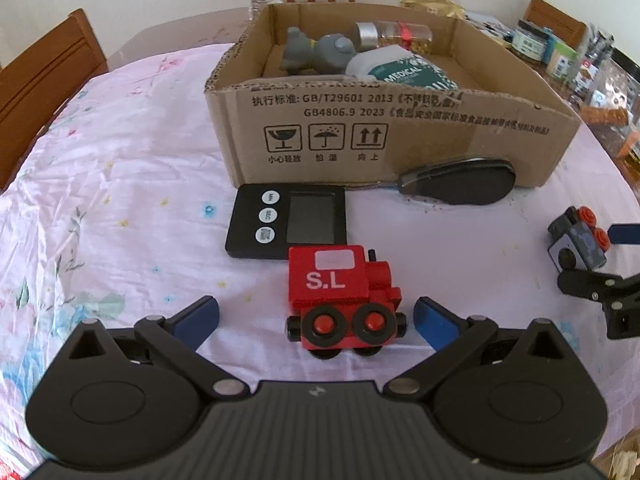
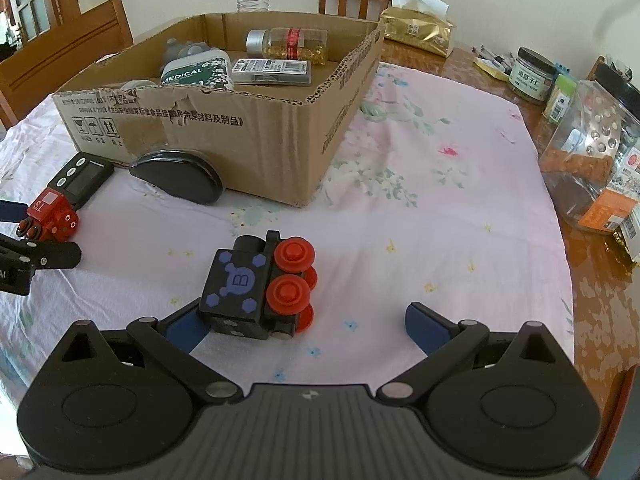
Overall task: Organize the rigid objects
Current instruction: 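Grasp the black red-wheeled train with the right gripper while the left grasps the red S.L train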
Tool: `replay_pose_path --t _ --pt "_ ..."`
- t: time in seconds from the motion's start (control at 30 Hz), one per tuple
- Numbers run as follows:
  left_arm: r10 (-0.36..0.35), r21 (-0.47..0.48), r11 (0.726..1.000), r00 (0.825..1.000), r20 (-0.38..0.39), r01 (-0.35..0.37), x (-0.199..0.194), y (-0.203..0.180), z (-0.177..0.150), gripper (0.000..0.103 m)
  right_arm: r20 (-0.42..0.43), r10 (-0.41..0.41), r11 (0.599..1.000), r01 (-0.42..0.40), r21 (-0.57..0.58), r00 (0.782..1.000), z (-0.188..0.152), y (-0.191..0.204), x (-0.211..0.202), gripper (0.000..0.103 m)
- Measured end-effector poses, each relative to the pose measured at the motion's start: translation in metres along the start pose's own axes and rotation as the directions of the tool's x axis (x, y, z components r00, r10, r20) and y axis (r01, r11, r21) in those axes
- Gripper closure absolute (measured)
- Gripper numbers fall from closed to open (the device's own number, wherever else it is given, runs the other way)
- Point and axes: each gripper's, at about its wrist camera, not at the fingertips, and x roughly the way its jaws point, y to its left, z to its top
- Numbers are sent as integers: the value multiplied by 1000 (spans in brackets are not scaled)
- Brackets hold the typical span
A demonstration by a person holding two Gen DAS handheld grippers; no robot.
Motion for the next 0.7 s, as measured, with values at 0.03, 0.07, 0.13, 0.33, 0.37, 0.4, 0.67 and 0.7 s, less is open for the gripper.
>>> replay_pose_path --t 0.03,0.07,0.13,0.33,0.37,0.4,0.67,0.7 --pt "6 -6 1000 1000 -1 -6 0 -1 0 0 0 2 1000 -2 -2 1000 0 0 0 0" --pt "9 -11 1000 1000 -1 -9 -1 -2 0 0 1 4 1000 -4 -5 1000 0 0 0 0" --pt "14 -18 1000 1000 2 -13 0 -3 -1 0 3 7 1000 -7 -10 1000 -1 -1 0 0" --pt "6 -14 1000 1000 15 -6 -6 -14 -1 16 1 18 1000 -18 -26 1000 -1 -1 -1 0" --pt "4 -11 1000 1000 19 -4 -7 -16 -1 20 0 20 999 -20 -28 1000 -1 -1 -1 0" --pt "3 -9 1000 1000 23 -2 -8 -18 -2 22 -1 21 999 -21 -30 1000 0 -1 -1 0" --pt "-14 18 1000 999 42 13 -11 -24 -3 38 -40 18 1000 -19 -22 999 4 4 -1 0" --pt "-14 20 1000 999 42 14 -11 -24 -3 38 -41 26 999 -27 -35 999 4 8 -1 0"
